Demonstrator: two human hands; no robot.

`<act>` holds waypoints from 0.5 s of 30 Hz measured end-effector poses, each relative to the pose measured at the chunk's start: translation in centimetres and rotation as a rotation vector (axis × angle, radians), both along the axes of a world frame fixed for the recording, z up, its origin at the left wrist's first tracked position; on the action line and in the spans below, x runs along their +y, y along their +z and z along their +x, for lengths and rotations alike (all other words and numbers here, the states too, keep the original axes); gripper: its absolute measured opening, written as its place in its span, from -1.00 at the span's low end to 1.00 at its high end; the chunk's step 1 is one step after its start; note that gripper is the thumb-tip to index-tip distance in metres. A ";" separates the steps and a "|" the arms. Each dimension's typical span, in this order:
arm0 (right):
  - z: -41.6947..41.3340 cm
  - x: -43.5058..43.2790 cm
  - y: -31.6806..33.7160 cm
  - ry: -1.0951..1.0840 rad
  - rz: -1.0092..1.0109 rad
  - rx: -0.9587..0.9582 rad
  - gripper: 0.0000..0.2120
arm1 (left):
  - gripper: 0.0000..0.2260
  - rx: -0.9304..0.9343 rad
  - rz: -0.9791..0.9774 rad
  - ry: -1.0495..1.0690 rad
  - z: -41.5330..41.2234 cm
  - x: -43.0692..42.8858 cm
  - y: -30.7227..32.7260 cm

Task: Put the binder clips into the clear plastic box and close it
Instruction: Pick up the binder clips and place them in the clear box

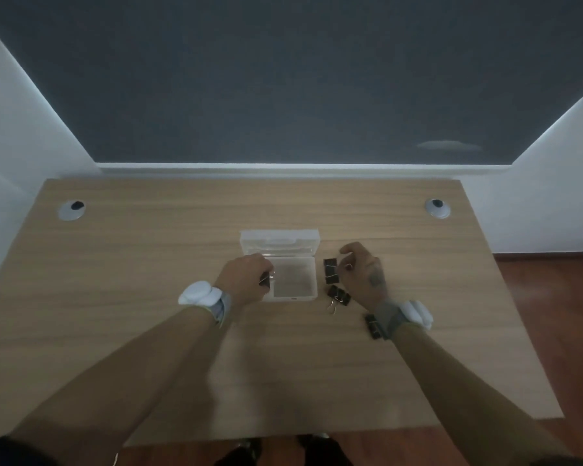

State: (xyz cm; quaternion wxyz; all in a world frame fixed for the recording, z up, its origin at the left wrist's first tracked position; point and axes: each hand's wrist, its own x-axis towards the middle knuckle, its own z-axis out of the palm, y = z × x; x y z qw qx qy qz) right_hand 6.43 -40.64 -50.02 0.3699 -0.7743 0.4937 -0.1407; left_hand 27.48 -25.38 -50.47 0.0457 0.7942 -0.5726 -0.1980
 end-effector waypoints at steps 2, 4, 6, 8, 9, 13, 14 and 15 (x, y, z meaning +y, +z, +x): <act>1.9 1.5 0.5 0.037 -0.006 -0.006 -0.79 | -0.79 -0.005 0.086 -0.028 0.7 -0.3 0.1; 3.8 3.0 0.6 0.094 0.033 -0.019 -0.79 | -0.71 -0.009 0.138 -0.052 1.3 -0.4 0.0; 5.4 4.2 0.2 0.147 0.070 0.012 -0.76 | -0.74 -0.002 0.163 -0.066 1.7 -0.4 -0.4; 6.6 5.0 -0.4 0.162 0.082 0.091 -0.76 | -0.88 0.012 0.183 -0.075 2.0 -0.5 -0.7; 7.1 5.3 -0.7 0.163 0.080 0.125 -0.76 | -0.91 0.021 0.192 -0.084 2.2 -0.5 -0.9; 8.1 6.1 -1.5 0.163 0.075 0.216 -0.77 | -0.84 0.026 0.219 -0.109 2.5 -0.5 -0.9; 8.2 6.2 -1.6 0.165 0.076 0.234 -0.77 | -0.82 0.025 0.222 -0.114 2.5 -0.5 -0.8; 8.3 6.3 -1.8 0.171 0.072 0.257 -0.77 | -0.79 0.028 0.226 -0.117 2.6 -0.5 -0.9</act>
